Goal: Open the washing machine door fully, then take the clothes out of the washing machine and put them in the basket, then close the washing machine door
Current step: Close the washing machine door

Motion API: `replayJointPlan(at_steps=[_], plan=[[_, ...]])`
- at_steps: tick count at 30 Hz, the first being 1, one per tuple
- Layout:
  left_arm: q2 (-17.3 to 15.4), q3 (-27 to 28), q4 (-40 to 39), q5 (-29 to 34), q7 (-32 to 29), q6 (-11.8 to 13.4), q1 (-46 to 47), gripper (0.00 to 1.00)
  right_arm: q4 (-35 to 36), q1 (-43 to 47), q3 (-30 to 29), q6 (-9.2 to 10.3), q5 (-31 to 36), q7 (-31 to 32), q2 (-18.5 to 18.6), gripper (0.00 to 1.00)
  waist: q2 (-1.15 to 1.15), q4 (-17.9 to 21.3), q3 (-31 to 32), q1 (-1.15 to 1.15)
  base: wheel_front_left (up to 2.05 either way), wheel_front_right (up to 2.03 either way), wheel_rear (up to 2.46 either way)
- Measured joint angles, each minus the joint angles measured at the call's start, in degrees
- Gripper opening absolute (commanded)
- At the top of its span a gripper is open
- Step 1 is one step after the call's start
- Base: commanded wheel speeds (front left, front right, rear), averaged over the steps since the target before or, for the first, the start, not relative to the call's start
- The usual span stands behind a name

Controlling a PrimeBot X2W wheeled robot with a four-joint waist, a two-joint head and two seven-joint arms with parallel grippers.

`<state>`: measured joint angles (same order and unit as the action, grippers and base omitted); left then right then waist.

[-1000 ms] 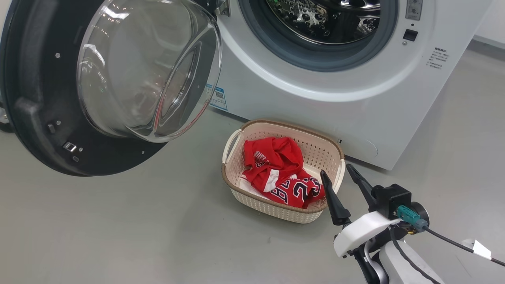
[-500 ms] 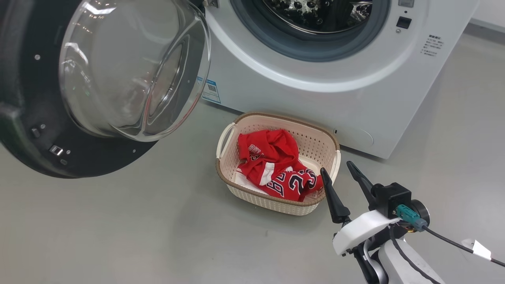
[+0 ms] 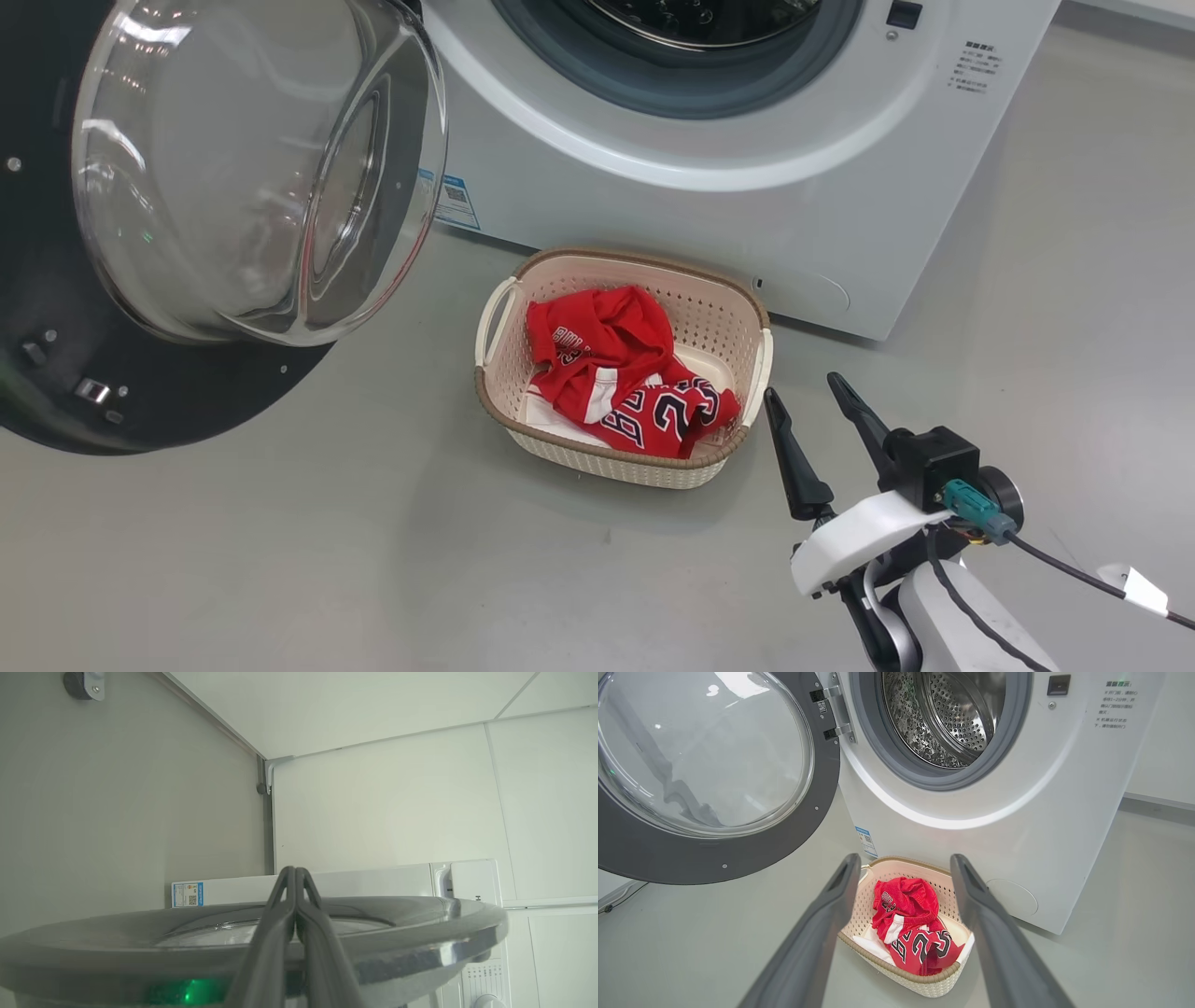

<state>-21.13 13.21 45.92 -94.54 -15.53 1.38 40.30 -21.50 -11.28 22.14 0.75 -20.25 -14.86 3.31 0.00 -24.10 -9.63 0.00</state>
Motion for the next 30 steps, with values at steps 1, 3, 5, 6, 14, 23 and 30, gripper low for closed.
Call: replayJointPlan(at_steps=[1, 3, 5, 6, 14, 23, 30], plan=[[-0.16, -0.15, 0.0, -0.02, -0.76, -0.26, 0.02, 0.0, 0.04, -0.01, -0.12, 0.09, 0.0, 0.0, -0.01, 1.0, 0.0, 0.22, -0.13, 0.0, 0.0, 0.0, 0.0], [0.01, -0.8, -0.04, -0.35, -3.04, -0.91, 0.25, 0.0, 0.18, 0.0, -0.7, 0.64, 0.11, 0.0, -0.02, 1.0, 0.0, 0.54, -0.37, 0.0, 0.0, 0.0, 0.0], [0.75, -2.31, -0.07, -0.83, -6.43, -1.78, 0.69, 0.0, 0.26, -0.01, -1.23, 0.9, 0.15, 0.0, 0.0, 1.0, 0.0, 0.71, -0.58, 0.0, 0.0, 0.0, 0.0], [1.29, -2.66, -0.04, -0.99, -7.32, -1.79, 0.74, 0.0, 0.27, -0.01, -1.31, 0.91, 0.16, 0.0, 0.0, 1.0, 0.0, 0.72, -0.59, 0.0, 0.0, 0.0, 0.0], [3.32, -5.69, -0.44, -3.58, -16.67, -4.3, 0.74, 0.0, 0.31, -0.01, -1.42, 0.89, 0.15, 0.0, 0.0, 1.0, 0.0, 0.54, -0.22, 0.0, 0.0, 0.0, 0.0], [3.87, -7.47, -2.13, -6.88, -27.98, -5.27, 0.66, 0.0, 0.33, 0.02, -1.02, 0.4, -0.4, 0.0, -0.01, 1.0, 0.0, 1.11, 0.83, 0.0, 0.0, 0.0, 0.0], [4.42, -7.53, -3.65, -11.27, -36.04, -5.25, 0.05, 0.0, 0.34, 0.07, -0.74, 0.33, -0.93, 0.0, -0.01, 1.0, 0.0, 2.59, 1.54, -0.01, 0.0, 0.0, 0.0]])
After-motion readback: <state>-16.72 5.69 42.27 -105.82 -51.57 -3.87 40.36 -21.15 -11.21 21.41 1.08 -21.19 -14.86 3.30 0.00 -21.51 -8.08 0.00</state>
